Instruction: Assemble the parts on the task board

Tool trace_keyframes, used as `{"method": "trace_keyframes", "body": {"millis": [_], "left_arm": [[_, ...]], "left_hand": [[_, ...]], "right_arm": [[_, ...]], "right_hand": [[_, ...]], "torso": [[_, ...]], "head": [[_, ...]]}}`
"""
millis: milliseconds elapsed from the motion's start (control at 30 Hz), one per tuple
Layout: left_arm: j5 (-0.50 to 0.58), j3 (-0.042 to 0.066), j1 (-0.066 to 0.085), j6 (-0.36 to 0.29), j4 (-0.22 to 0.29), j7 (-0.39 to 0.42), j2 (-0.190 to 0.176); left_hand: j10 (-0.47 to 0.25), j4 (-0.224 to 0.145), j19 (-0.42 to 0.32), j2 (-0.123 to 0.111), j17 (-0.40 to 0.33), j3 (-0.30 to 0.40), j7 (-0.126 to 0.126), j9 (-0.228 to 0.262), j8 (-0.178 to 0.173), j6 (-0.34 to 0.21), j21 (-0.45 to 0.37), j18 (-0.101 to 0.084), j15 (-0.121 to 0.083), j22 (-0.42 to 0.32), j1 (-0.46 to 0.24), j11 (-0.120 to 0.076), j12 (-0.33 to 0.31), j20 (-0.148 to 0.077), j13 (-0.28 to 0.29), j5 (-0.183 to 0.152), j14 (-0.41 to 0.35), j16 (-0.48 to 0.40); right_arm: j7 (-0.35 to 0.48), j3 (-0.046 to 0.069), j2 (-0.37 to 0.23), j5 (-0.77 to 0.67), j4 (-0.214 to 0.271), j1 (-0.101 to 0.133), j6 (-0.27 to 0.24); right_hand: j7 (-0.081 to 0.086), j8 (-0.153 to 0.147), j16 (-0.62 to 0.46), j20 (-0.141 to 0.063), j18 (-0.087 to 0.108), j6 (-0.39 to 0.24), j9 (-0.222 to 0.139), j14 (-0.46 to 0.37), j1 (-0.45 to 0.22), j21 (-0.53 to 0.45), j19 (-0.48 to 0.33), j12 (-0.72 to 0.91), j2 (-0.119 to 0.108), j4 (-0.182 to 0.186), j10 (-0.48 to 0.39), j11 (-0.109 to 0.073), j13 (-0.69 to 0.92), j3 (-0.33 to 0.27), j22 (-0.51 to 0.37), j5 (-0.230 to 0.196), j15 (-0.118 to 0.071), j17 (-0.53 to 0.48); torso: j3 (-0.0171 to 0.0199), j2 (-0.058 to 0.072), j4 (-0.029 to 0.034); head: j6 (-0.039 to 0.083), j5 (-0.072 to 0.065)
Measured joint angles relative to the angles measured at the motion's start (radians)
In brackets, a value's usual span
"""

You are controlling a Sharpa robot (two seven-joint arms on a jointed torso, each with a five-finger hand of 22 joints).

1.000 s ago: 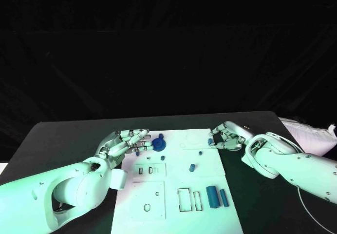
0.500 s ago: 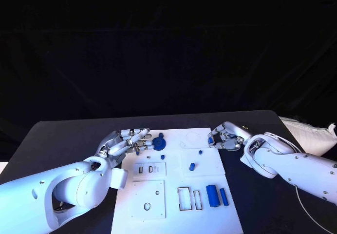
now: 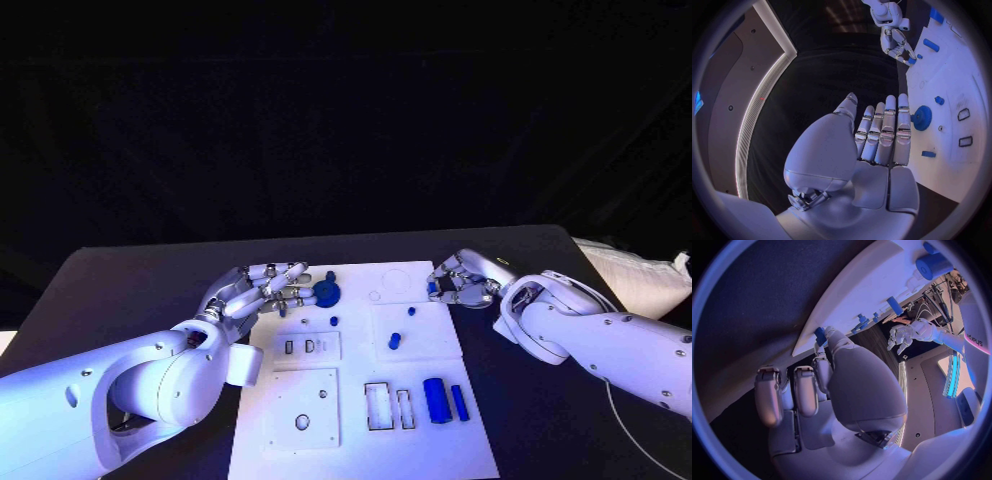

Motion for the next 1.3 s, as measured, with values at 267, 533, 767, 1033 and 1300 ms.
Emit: {"method": "trace_keyframes", "body": {"millis": [267, 533, 767, 1033, 1300], "left_arm": [[0.0, 0.0, 0.0, 0.002, 0.0, 0.0, 0.0], [0.0, 0.0, 0.0, 0.003, -0.002, 0.0, -0.001], [0.0, 0.0, 0.0, 0.004, -0.002, 0.0, -0.001], [0.0, 0.0, 0.0, 0.004, -0.007, 0.0, -0.003], [0.001, 0.0, -0.001, 0.004, -0.021, 0.0, 0.005]], "left_hand": [[0.0, 0.0, 0.0, 0.0, 0.001, 0.0, 0.0, 0.0, 0.0, 0.0, 0.0, 0.0, 0.0, 0.0, 0.0, 0.0, 0.0, 0.0, 0.0, 0.0, 0.0, 0.0], [0.0, 0.0, 0.0, 0.0, 0.001, 0.0, 0.0, 0.0, 0.0, 0.0, 0.0, 0.0, 0.0, 0.0, 0.0, 0.0, 0.0, 0.0, 0.0, 0.0, 0.0, 0.0], [0.0, 0.0, 0.0, 0.0, 0.001, 0.0, 0.0, 0.0, 0.0, 0.0, 0.0, 0.0, 0.0, 0.0, 0.0, 0.0, 0.0, 0.0, 0.0, 0.0, 0.0, 0.0], [0.0, 0.0, 0.0, 0.0, 0.001, 0.0, 0.0, 0.0, 0.0, 0.0, 0.0, 0.0, 0.0, 0.0, 0.0, 0.0, 0.0, 0.0, 0.0, 0.0, 0.0, 0.0], [0.0, 0.0, 0.0, 0.004, 0.002, 0.0, 0.0, 0.0, 0.0, 0.0, -0.004, 0.0, 0.0, 0.0, 0.004, 0.0, 0.0, 0.0, 0.0, 0.0, 0.0, -0.001]], "right_arm": [[-0.004, 0.001, 0.01, -0.003, -0.011, 0.001, 0.006], [-0.017, 0.002, 0.015, -0.009, -0.012, 0.002, 0.009], [-0.031, 0.002, 0.013, -0.014, -0.001, 0.002, 0.002], [-0.055, 0.004, 0.004, -0.017, 0.062, 0.001, -0.016], [-0.1, 0.012, 0.022, -0.043, 0.171, 0.015, -0.039]], "right_hand": [[-0.004, 0.0, 0.0, 0.0, 0.0, 0.009, 0.0, -0.004, -0.003, 0.0, 0.0, 0.002, 0.003, -0.005, 0.0, 0.0, 0.0, 0.005, 0.0, -0.008, -0.004, 0.0], [-0.011, 0.004, 0.0, -0.007, 0.0, 0.018, 0.001, -0.002, 0.0, 0.0, 0.0, 0.003, 0.008, -0.01, 0.0, -0.001, 0.0, 0.012, 0.0, -0.008, -0.006, 0.0], [-0.019, 0.016, 0.0, -0.015, 0.0, 0.04, 0.001, -0.002, 0.0, 0.0, 0.0, 0.005, 0.016, -0.022, -0.003, -0.011, 0.0, 0.041, 0.0, -0.052, -0.016, 0.0], [-0.021, 0.02, 0.0, -0.015, 0.0, 0.042, 0.004, -0.002, -0.003, 0.0, 0.0, 0.005, 0.019, -0.025, -0.002, -0.013, 0.0, 0.047, 0.0, -0.054, -0.016, 0.0], [-0.021, 0.019, 0.0, -0.014, 0.0, 0.042, 0.005, -0.002, -0.009, 0.0, 0.0, -0.001, 0.025, -0.029, -0.002, -0.013, 0.0, 0.059, 0.0, -0.042, -0.016, 0.0]], "torso": [[0.0006, 0.0, 0.0002], [0.0006, 0.0, 0.0007], [0.0006, 0.0, 0.0007], [0.0007, -0.001, -0.0005], [0.0007, -0.003, 0.0016]], "head": [[-0.004, 0.0], [-0.007, -0.001], [-0.008, 0.002], [-0.009, 0.008], [-0.013, 0.014]]}}
